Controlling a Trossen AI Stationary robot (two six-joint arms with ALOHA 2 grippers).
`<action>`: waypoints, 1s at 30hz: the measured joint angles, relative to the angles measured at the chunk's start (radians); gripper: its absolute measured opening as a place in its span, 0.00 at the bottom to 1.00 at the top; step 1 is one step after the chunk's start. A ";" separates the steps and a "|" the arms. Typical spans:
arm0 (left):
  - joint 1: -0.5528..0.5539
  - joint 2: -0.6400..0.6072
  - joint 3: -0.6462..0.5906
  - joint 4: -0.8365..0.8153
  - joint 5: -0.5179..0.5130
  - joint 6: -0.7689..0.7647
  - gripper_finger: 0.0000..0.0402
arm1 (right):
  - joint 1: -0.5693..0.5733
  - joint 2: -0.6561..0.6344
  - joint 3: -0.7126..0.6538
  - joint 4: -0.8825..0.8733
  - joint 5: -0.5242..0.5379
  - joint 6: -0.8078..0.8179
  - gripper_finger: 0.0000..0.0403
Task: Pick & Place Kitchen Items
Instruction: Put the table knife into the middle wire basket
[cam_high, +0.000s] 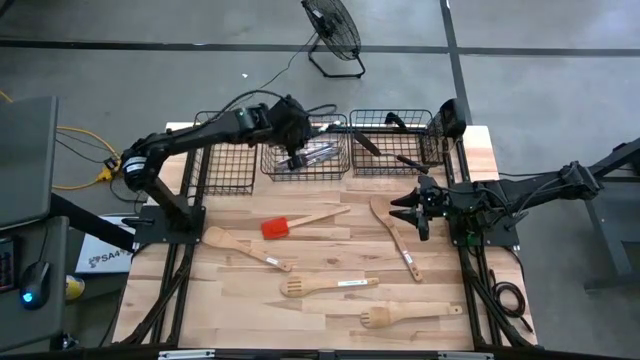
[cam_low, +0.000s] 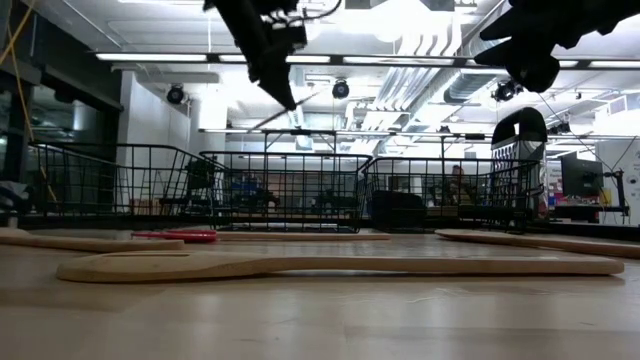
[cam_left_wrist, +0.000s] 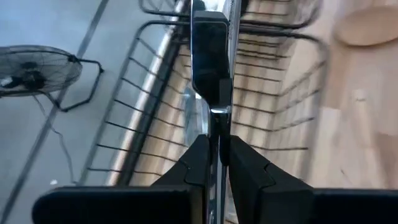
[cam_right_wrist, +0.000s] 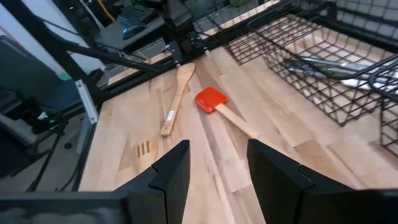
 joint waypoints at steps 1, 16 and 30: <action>0.019 0.010 0.000 0.008 0.011 0.027 0.08 | 0.000 0.000 0.000 0.000 0.006 -0.004 0.38; 0.163 0.165 -0.001 0.061 0.051 0.166 0.08 | 0.000 0.000 0.000 0.000 0.008 -0.016 0.38; 0.164 0.274 -0.001 0.067 0.092 -0.308 0.08 | 0.000 0.000 0.000 0.000 0.033 -0.018 0.38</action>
